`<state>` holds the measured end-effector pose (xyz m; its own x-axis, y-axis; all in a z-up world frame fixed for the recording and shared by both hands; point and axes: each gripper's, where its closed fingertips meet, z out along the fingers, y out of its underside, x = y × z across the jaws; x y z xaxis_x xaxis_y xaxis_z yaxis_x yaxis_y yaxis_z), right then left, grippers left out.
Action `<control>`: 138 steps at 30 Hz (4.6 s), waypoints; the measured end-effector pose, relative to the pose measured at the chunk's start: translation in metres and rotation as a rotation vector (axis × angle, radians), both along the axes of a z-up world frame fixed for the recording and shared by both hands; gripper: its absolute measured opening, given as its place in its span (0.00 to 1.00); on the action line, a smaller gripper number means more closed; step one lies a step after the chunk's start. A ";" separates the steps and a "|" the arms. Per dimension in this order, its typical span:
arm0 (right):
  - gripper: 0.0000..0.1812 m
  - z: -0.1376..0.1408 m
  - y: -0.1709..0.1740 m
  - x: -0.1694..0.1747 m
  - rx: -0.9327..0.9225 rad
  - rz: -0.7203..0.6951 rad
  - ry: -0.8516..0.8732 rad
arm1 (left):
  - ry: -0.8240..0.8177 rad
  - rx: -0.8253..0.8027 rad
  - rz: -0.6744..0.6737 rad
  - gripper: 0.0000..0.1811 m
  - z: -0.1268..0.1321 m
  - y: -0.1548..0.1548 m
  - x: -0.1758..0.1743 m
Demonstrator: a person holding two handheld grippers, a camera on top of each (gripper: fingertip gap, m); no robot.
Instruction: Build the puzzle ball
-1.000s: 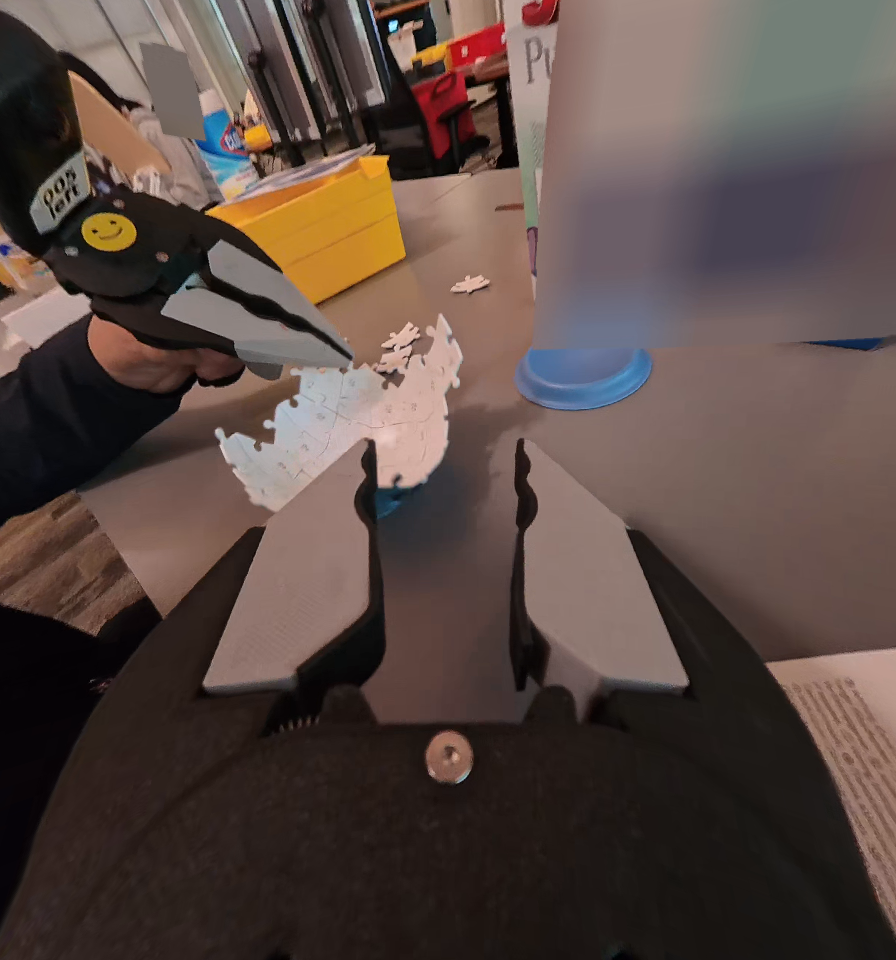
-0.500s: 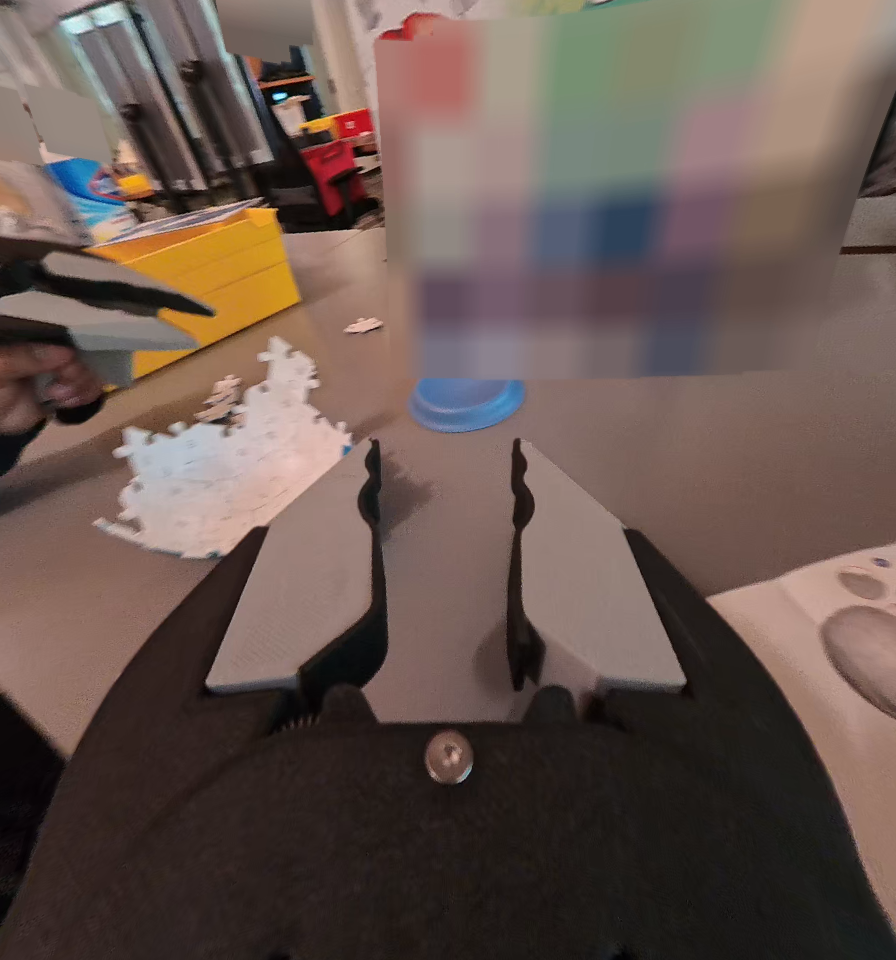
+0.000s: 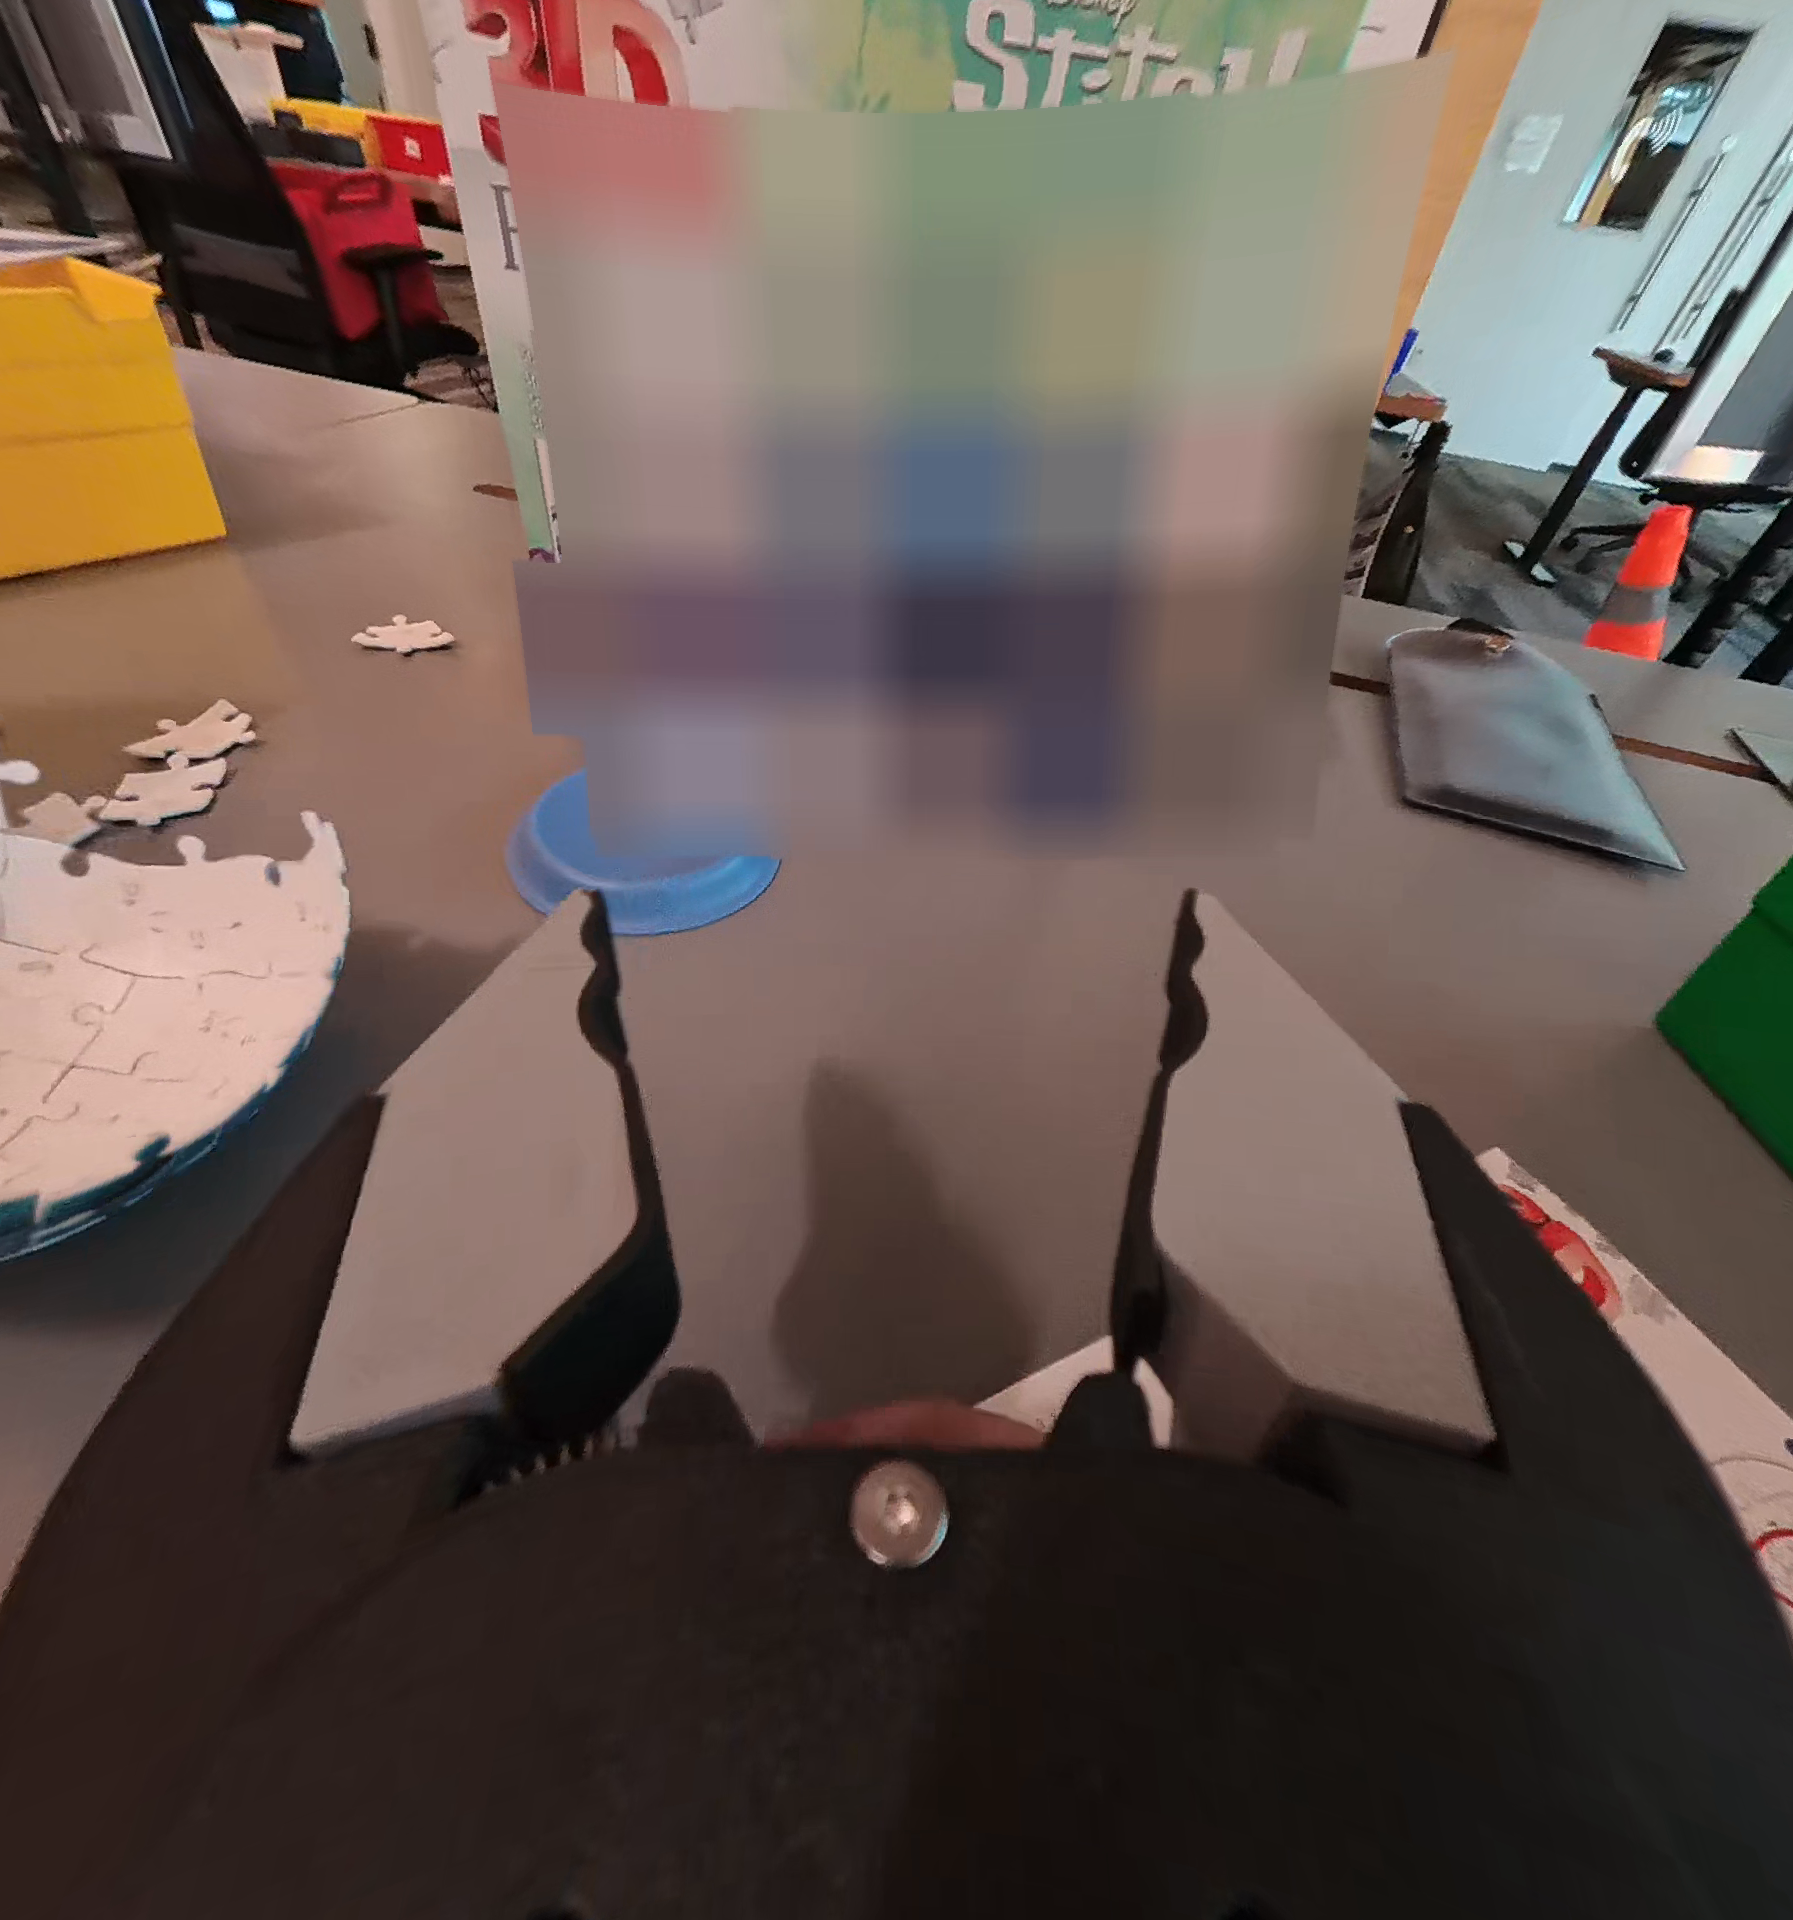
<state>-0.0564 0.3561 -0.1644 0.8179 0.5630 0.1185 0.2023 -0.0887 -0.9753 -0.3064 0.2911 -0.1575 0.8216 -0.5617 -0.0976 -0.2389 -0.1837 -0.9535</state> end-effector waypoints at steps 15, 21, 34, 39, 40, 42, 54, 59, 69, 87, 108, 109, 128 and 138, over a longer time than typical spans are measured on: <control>0.10 -0.005 -0.021 -0.023 -0.113 0.239 0.084 | 0.139 0.261 -0.038 0.00 0.027 -0.006 -0.003; 0.17 -0.007 -0.014 -0.016 -0.192 0.214 0.163 | 0.060 0.233 -0.076 0.00 0.027 -0.011 0.000; 0.19 -0.011 -0.024 -0.028 -0.141 0.244 0.049 | 0.109 0.111 -0.037 0.00 -0.008 0.001 -0.005; 0.18 -0.009 -0.027 -0.029 -0.126 0.256 0.048 | 0.114 0.098 -0.030 0.00 -0.011 -0.001 -0.001; 0.17 -0.009 -0.027 -0.029 -0.121 0.249 0.042 | 0.110 0.108 -0.029 0.00 -0.009 -0.003 0.000; 0.16 -0.011 -0.027 -0.029 -0.119 0.242 0.024 | 0.113 0.139 -0.032 0.00 -0.005 -0.006 0.002; 0.23 -0.020 -0.020 -0.028 -0.125 0.167 -0.059 | 0.207 0.134 0.035 0.00 -0.008 -0.008 0.001; 0.29 -0.026 -0.019 -0.030 -0.138 0.157 -0.111 | 0.204 0.078 0.031 0.00 -0.014 -0.010 0.006; 0.29 -0.036 -0.018 -0.033 -0.167 0.156 -0.172 | 0.368 0.106 0.010 0.02 -0.021 -0.015 0.012; 0.28 -0.036 -0.021 -0.036 -0.131 0.156 -0.214 | 0.427 0.104 -0.124 0.08 -0.031 -0.036 0.040; 0.16 0.009 -0.144 -0.083 0.060 0.889 0.029 | 0.555 0.230 -0.286 0.10 -0.038 -0.060 0.065; 0.19 0.005 -0.148 -0.086 0.044 0.918 0.008 | 0.562 0.233 -0.285 0.10 -0.038 -0.060 0.065; 0.22 0.009 -0.155 -0.084 0.070 0.947 0.019 | 0.564 0.248 -0.276 0.12 -0.038 -0.059 0.063; 0.19 -0.006 -0.176 -0.051 -0.053 0.871 -0.040 | 0.537 0.282 -0.262 0.11 -0.027 -0.063 0.059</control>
